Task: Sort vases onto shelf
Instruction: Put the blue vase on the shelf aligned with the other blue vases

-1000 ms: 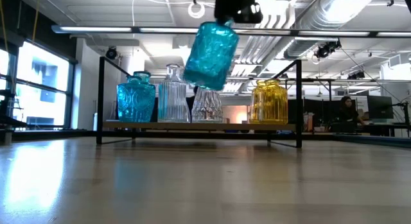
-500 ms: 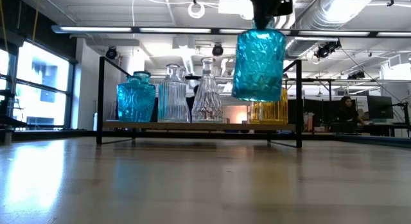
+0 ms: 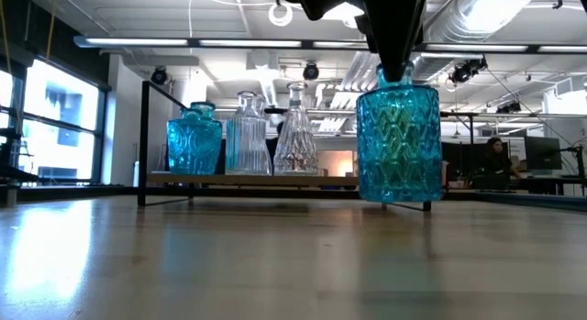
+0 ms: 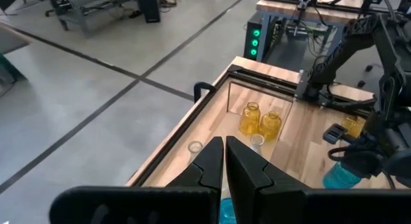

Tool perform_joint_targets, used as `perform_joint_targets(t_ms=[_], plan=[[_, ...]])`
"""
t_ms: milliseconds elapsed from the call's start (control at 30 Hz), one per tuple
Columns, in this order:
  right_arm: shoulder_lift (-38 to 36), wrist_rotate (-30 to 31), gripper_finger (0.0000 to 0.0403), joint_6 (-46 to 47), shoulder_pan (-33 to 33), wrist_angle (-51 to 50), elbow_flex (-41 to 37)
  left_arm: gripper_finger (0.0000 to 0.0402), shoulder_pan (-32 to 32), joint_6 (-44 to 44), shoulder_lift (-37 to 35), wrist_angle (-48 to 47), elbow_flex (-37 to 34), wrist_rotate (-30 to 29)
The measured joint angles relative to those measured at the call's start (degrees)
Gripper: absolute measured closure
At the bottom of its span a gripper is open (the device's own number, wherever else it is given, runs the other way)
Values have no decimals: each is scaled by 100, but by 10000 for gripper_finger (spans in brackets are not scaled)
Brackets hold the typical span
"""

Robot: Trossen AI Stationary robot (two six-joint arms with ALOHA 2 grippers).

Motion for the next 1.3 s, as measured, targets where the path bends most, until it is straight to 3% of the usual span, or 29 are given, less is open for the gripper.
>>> perform_joint_targets(t_ms=[1000,1300], plan=[[225,200,403,-565,8,193,-2,392,1,-161,0,0,0,246],[396,-9,402,-754,6,214,22,392,0,-176,0,0,0,246]])
